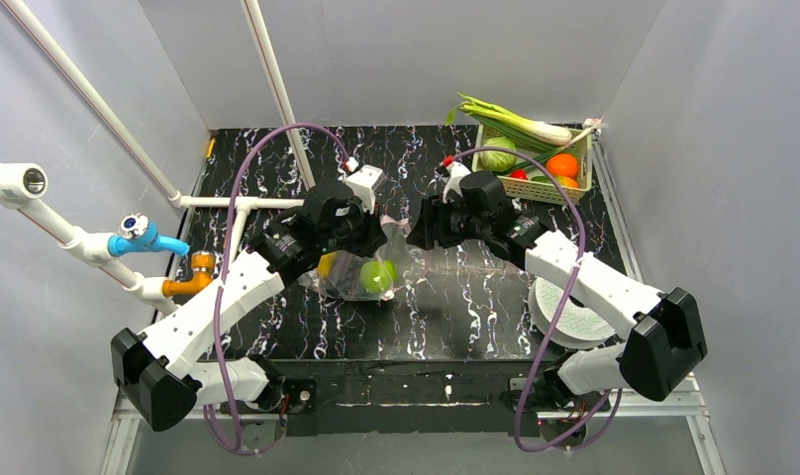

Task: Place the food in the zip-top bag and seal the zipper
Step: Place the fake fruit in the zipper food storage bag.

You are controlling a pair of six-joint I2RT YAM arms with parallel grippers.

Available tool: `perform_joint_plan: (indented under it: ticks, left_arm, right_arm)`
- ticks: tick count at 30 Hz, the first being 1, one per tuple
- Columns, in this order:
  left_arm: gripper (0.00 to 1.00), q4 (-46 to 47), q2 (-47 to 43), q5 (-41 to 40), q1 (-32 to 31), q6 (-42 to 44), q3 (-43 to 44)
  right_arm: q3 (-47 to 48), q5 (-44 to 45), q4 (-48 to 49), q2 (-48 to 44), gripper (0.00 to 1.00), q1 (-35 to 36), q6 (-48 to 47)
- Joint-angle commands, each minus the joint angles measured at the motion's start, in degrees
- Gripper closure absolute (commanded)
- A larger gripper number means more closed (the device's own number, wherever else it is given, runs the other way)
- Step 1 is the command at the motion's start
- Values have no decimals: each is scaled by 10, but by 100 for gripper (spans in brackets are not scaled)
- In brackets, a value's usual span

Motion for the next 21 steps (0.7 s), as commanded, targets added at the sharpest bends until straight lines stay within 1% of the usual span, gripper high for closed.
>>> perform_joint_plan:
  ticks: [1,4,5,7,10,14,16,18,21]
  left_arm:
    - [100,7,-24,-7,1,5,-5]
    - [100,8,-23,-8,1,5,-6]
    - [100,8,-24,-8,1,5,-5]
    - [100,8,-24,-9,1,5,-6]
    - [100,9,-24,-12,1,5,-8]
    - [100,11,-24,-13,1,5,-7]
    - [100,12,-28,-14,1,5,-8]
    - [100,19,-42,-17,1,5,-13]
    - [100,31,-81,-25,1,5,-18]
  right_arm:
    - [-9,28,-16,2,37,-6,-14]
    - [-10,13,-26,27,37,-6,-12]
    - [-11,0,-23,36,39,-6,-7]
    - [-12,-27,-13,52,46,-5,5]
    - [-3,-47,-10,64,58,-1,16]
    - [9,-47,-12,51,85,1,21]
    - [27,-52,-19,40,94,1,25]
    - [43,-65,-13,25,97,2,35]
    - [64,-93,8,12,99,3,55]
